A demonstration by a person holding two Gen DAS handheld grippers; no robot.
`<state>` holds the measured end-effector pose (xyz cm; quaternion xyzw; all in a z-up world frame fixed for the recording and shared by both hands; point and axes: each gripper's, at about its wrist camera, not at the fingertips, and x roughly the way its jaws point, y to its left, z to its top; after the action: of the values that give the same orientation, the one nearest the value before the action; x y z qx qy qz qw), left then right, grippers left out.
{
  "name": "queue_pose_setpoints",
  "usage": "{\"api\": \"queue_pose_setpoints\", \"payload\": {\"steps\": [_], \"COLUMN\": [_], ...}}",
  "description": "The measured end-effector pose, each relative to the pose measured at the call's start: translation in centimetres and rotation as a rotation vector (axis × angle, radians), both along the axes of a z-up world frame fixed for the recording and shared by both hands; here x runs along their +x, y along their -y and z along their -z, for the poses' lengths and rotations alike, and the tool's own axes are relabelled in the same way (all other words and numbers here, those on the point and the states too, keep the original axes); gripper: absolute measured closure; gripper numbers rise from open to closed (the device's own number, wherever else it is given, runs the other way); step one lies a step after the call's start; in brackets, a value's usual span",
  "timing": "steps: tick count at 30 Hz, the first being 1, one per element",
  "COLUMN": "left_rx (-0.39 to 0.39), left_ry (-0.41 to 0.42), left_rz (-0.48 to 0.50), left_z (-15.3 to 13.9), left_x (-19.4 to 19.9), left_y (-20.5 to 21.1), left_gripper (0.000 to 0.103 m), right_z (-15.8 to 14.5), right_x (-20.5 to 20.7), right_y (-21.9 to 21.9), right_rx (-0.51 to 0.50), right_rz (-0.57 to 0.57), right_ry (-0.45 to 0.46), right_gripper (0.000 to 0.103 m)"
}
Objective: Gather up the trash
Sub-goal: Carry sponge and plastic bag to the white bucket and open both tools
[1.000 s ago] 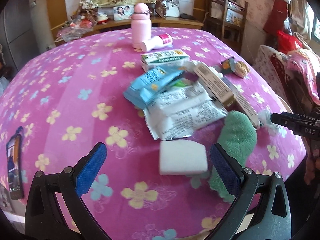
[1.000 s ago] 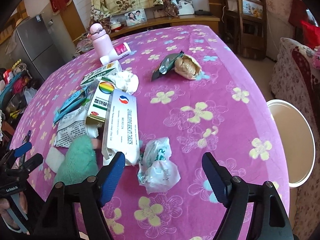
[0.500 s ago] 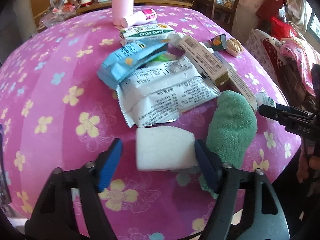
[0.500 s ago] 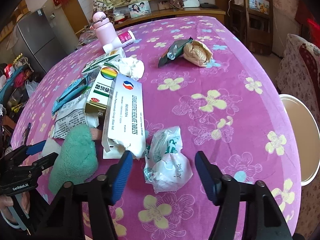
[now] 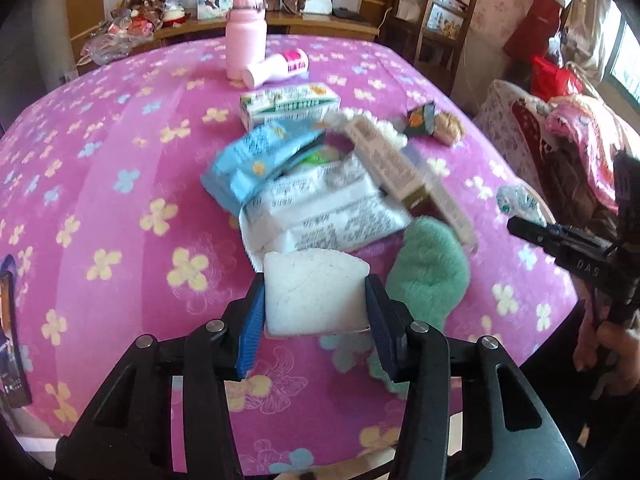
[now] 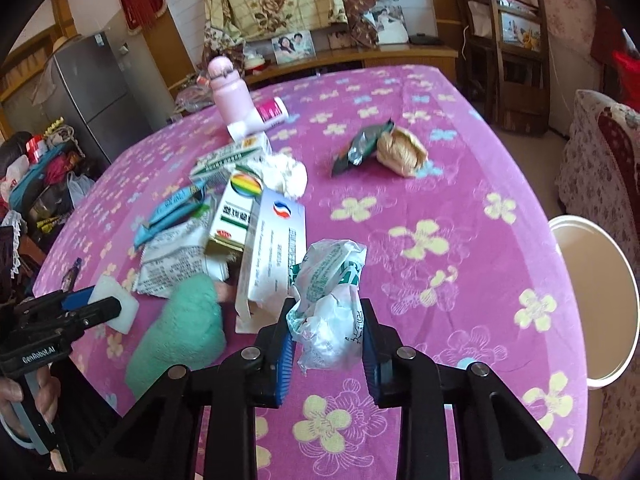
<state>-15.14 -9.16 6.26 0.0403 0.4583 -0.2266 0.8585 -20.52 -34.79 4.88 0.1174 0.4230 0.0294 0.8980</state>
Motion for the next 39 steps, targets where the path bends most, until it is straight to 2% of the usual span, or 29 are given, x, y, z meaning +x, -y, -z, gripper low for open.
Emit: {"api": "queue_pose_setpoints", "payload": {"steps": [6, 15, 22, 31, 39], "left_rx": [-0.029, -0.014, 0.01, 0.029, -0.026], "left_ry": [0.041, 0.079, 0.09, 0.072, 0.005], "left_rz": [0.037, 0.177, 0.282, 0.35, 0.391], "left_z": [-2.8, -4.5, -4.3, -2.7, -1.0], "left_x": [-0.1, -0.8, -1.9, -2.8, -2.1], "left_y": [2.6, 12.3, 20.4, 28.1, 33.7], "left_gripper": [0.057, 0.057, 0.057, 0.057, 0.054], "right_z": [-1.6, -3.1, -2.8, -1.4, 0.5], "right_x": [-0.8, -3.1, -5.4, -7.4, -7.4], "right_y": [1.3, 7.0, 13.1, 19.4, 23.9], "right_rx": [0.003, -0.023, -0.01, 0.006, 0.011], "right_rz": [0.025, 0.138, 0.258, 0.368, 0.433], "right_ry": [0.039, 0.065, 0.052, 0.004, -0.057], "right_gripper": [0.075, 0.075, 0.075, 0.075, 0.075]}}
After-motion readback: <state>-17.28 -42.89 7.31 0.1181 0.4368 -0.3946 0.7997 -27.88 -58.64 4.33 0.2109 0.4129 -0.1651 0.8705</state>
